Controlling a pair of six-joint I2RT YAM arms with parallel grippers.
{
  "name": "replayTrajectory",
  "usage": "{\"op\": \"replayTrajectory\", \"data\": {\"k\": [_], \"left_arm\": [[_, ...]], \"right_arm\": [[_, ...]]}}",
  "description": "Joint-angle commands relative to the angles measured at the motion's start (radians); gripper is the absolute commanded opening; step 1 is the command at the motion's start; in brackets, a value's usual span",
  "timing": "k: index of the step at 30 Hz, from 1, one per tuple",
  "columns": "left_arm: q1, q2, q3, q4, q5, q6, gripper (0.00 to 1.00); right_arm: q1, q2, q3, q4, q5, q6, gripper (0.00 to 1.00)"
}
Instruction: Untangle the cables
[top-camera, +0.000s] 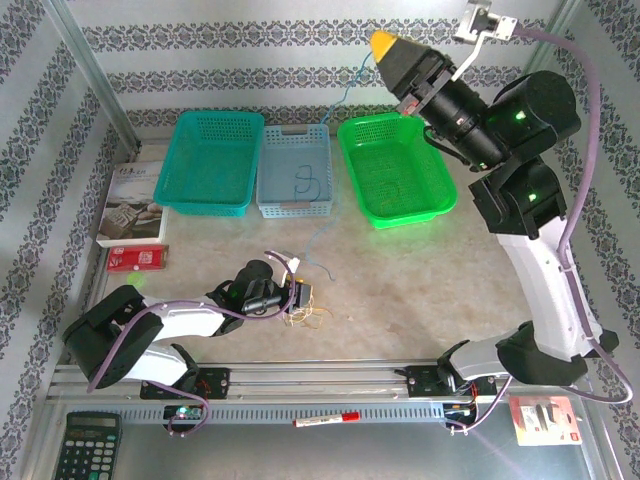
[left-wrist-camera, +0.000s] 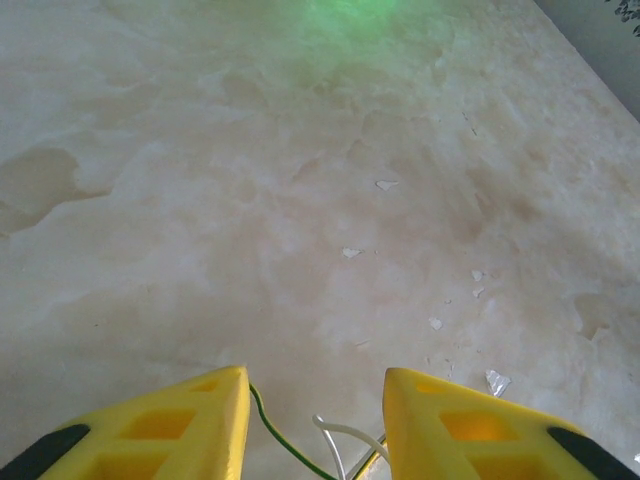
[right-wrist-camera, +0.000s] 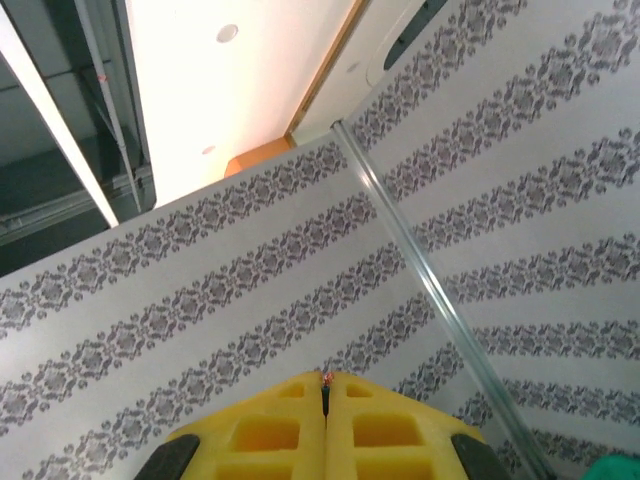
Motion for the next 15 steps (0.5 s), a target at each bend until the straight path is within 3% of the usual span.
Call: {"op": "replayTrajectory", "data": {"k": [1, 5, 15], "left_arm": [[-0.013, -0.01, -0.008, 0.063, 0.005, -0.018, 0.41], [-0.013, -0.049, 0.01, 0.041, 0.005, -0.023, 0.5], [-0.013, -0.239, 0.103, -0.109, -0.05, -0.03, 0.91]], "right_arm": [[-0.025, 0.042, 0.06, 0.028, 0.004, 0.01, 0.0], [-0.058, 0.109, 0.12, 0.029, -0.017, 0.015, 0.0], [-0.115, 0.314, 0.261, 0.069, -0.072, 0.032, 0.0]]}}
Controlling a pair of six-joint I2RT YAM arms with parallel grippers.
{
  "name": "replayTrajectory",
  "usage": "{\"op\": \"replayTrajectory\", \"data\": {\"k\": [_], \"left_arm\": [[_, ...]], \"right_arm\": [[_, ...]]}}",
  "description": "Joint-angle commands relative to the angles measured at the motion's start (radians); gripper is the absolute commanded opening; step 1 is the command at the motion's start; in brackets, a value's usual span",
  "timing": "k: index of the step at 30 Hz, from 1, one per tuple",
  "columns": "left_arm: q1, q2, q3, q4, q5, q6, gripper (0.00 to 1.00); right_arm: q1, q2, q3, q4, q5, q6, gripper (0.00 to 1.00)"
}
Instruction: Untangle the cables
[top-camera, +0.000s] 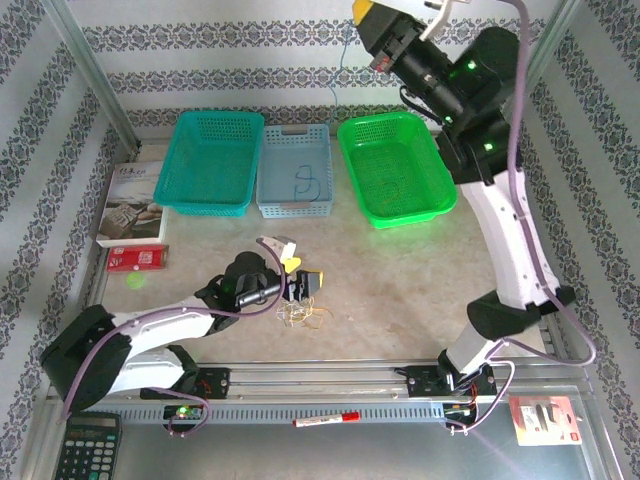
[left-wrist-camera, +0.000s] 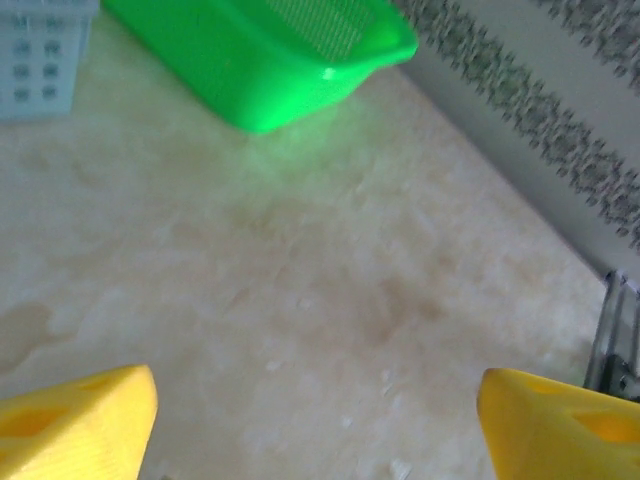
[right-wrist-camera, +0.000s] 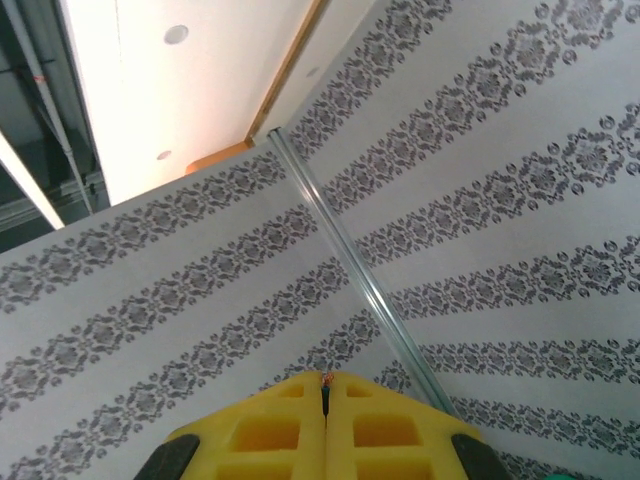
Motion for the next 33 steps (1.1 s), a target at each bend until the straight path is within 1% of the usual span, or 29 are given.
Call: {"op": "replayTrajectory", "data": {"k": [1, 2, 5, 9, 11, 13, 17, 19, 25, 31, 32, 33], "left_arm": [[-0.01, -0.069, 0.041, -0.074, -0.042, 0.007, 0.96], [-0.01, -0.087, 0.047, -0.09, -0.056, 0.009, 1.0], [-0.007, -0.148, 0.061, -0.145, -0.116, 0.007, 1.0], [0.0, -0.252, 0.077, -0.232, -0.253, -0.009, 1.0], [0.005, -0.299, 0.091, -0.272, -0.316, -0.011, 1.0], [0.012, -0.343, 0.104, -0.297, -0.355, -0.01, 1.0], [0.032, -0.393, 0.138, -0.33, -0.37, 0.003, 1.0], [0.043, -0.403, 0.162, -0.356, -0.369, 0.009, 1.0], [0.082, -0.391, 0.219, -0.404, -0.349, 0.01, 1.0], [0.113, -0.367, 0.244, -0.431, -0.334, -0.008, 1.0], [0.115, -0.365, 0.247, -0.433, -0.332, -0.011, 1.0], [0.115, -0.361, 0.249, -0.435, -0.33, -0.011, 1.0]], "right_arm": [[-0.02, 0.076, 0.092, 0.037, -0.042, 0.031, 0.0], [-0.024, 0.103, 0.118, 0.039, -0.045, 0.034, 0.0], [-0.034, 0.205, 0.222, 0.037, -0.056, 0.038, 0.0], [-0.051, 0.365, 0.367, 0.038, -0.078, 0.054, 0.0], [-0.059, 0.432, 0.405, 0.041, -0.087, 0.064, 0.0], [-0.06, 0.498, 0.414, 0.049, -0.097, 0.063, 0.0], [-0.061, 0.59, 0.386, 0.035, -0.11, 0.016, 0.0], [-0.056, 0.628, 0.342, 0.025, -0.114, -0.021, 0.0], [-0.034, 0.727, 0.173, -0.054, -0.091, -0.147, 0.0], [0.002, 0.823, 0.078, -0.161, -0.066, -0.219, 0.01], [0.009, 0.835, 0.078, -0.177, -0.063, -0.228, 0.07], [0.016, 0.845, 0.077, -0.197, -0.055, -0.236, 0.17]]}}
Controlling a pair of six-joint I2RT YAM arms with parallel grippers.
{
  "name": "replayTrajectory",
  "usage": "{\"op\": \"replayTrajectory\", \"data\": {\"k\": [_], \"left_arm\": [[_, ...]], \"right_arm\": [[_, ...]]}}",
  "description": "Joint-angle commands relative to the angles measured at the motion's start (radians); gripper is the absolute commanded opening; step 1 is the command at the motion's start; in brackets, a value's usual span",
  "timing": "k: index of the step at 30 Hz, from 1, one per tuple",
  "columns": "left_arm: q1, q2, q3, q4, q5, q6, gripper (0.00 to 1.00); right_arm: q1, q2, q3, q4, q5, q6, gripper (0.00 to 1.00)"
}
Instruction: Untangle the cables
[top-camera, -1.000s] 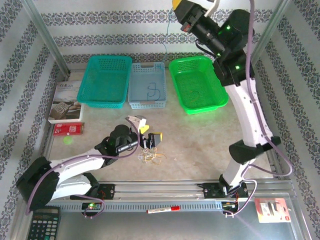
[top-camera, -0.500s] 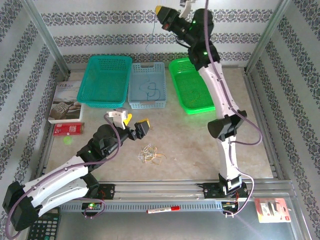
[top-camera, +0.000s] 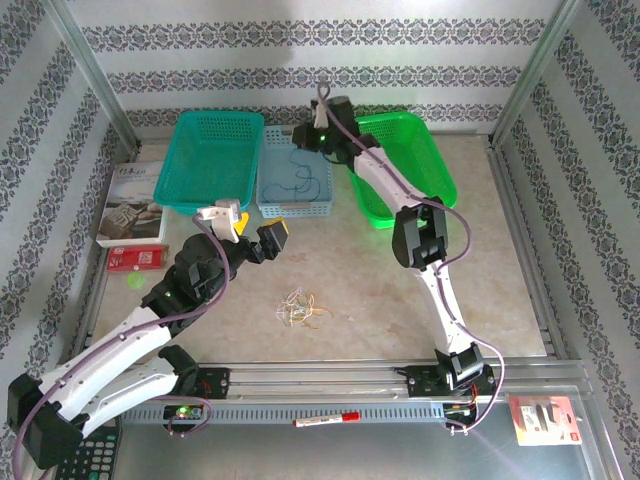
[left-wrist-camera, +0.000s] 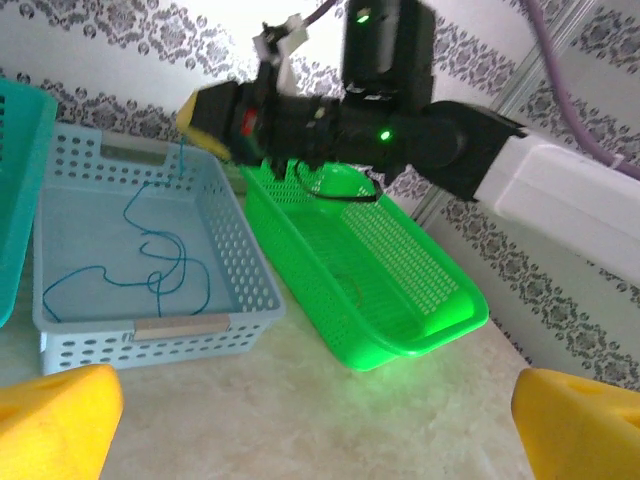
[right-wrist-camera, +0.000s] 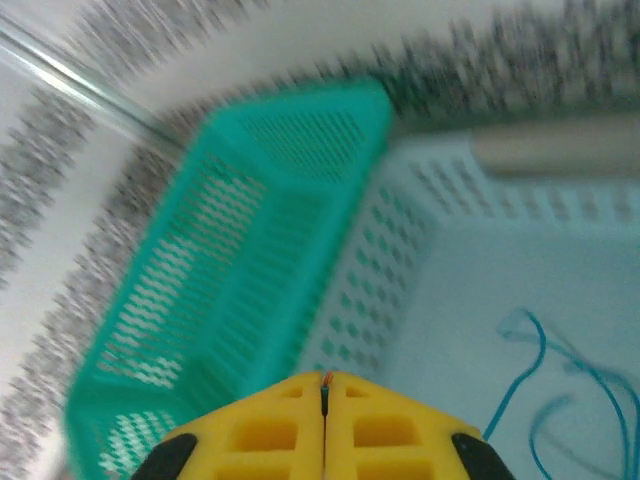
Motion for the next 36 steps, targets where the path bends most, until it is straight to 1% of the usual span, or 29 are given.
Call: {"op": "replayTrajectory", "data": {"k": [1, 3, 6, 11, 15, 19, 20, 21, 25, 27, 31, 33, 36], "left_arm": [[0.012, 0.007, 0.035, -0.04, 0.01, -0.009, 1.0], [0.013, 0.007, 0.037, -0.044, 0.01, -0.013, 1.0], [0.016, 0.002, 0.036, -0.045, 0.009, -0.013, 1.0], [0.015, 0.002, 0.041, -0.054, 0.013, -0.02, 1.0], [0.017, 0.008, 0.044, -0.063, 0.023, -0.028, 1.0], [0.016, 0.015, 0.047, -0.066, 0.033, -0.038, 1.0], [0.017, 0.016, 0.045, -0.068, 0.033, -0.039, 1.0], [0.017, 0.017, 0.046, -0.068, 0.036, -0.041, 1.0], [0.017, 0.019, 0.047, -0.084, 0.034, -0.036, 1.0], [0.017, 0.021, 0.046, -0.095, 0.035, -0.038, 1.0], [0.016, 0.025, 0.04, -0.127, 0.041, -0.044, 1.0], [0.017, 0.027, 0.04, -0.146, 0.05, -0.051, 1.0], [0.016, 0.028, 0.052, -0.18, 0.058, -0.066, 1.0]], "right_arm": [[0.034, 0.014, -0.005, -0.076, 0.03, -0.076, 0.29], [0.041, 0.02, -0.021, -0.097, 0.057, -0.089, 0.42], [0.041, 0.01, -0.07, -0.115, 0.101, -0.098, 0.51], [0.016, -0.054, -0.192, -0.107, 0.169, -0.099, 0.59], [-0.005, -0.123, -0.289, -0.087, 0.207, -0.099, 0.64], [-0.023, -0.173, -0.349, -0.082, 0.229, -0.096, 0.65], [-0.027, -0.185, -0.358, -0.076, 0.217, -0.096, 0.65], [-0.03, -0.192, -0.365, -0.066, 0.192, -0.096, 0.65], [-0.027, -0.209, -0.34, -0.03, 0.01, -0.104, 0.63], [-0.018, -0.228, -0.328, -0.02, -0.046, -0.109, 0.62], [0.001, -0.296, -0.341, -0.005, -0.099, -0.104, 0.61], [0.006, -0.348, -0.387, 0.021, -0.109, -0.084, 0.6], [0.008, -0.452, -0.507, 0.094, -0.123, -0.042, 0.59]]}}
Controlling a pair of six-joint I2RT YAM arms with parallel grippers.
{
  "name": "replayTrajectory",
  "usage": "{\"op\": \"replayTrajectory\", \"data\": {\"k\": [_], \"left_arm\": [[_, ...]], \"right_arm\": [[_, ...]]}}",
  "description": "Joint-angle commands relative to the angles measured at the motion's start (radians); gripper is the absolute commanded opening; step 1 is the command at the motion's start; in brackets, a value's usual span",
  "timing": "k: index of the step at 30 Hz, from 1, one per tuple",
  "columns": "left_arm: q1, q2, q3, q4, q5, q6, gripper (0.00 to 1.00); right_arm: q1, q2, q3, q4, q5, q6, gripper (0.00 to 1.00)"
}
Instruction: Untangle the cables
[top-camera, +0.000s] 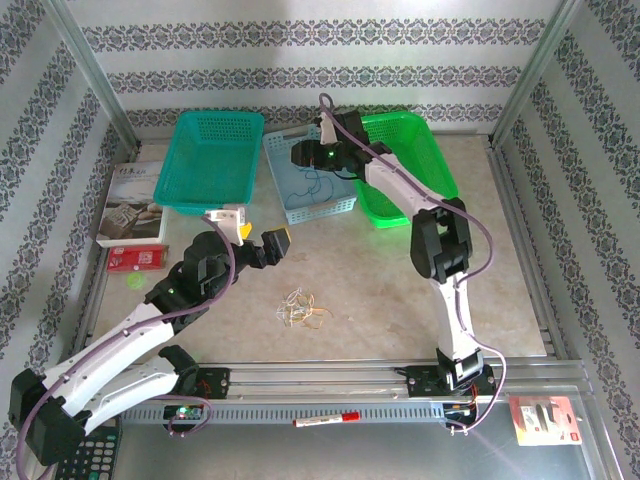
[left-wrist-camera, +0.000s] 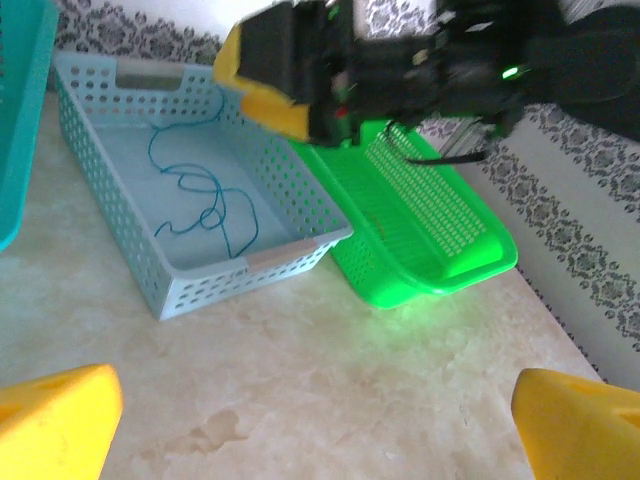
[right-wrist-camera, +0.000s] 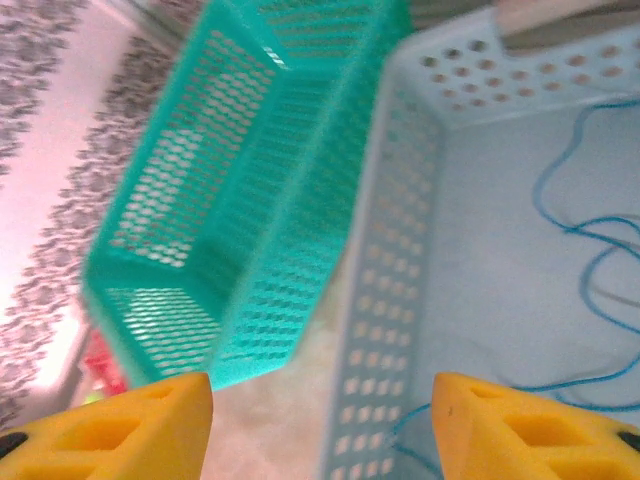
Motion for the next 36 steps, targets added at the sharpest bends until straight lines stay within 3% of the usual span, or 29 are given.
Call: {"op": "replayTrajectory", "data": {"k": [1, 14, 20, 29, 36], "left_arm": [[0.01, 0.0, 0.055, -0.069, 0.028, -0.025, 1.0], [0.012, 0.14, 0.188, -0.11, 0.136, -0.054, 1.0], [0.013, 0.172, 0.146, -0.084, 0.166, -0.105, 1.0], [0.011, 0.187, 0.097, -0.102, 0.177, -0.122, 1.0], [0.011, 0.185, 0.092, -0.101, 0.15, -0.118, 1.0]], "right_arm": [[0.003, -0.157, -0.121, 0.116, -0.057, 0.043, 0.59], [-0.006, -0.734, -0.739, 0.135, 0.019, 0.035, 0.59], [0.06, -0.943, -1.014, 0.111, 0.081, 0.04, 0.57], [0.318, -1.03, -1.281, 0.085, 0.209, 0.082, 0.5], [0.428, -1.0, -1.365, 0.137, 0.243, 0.163, 0.55]]}}
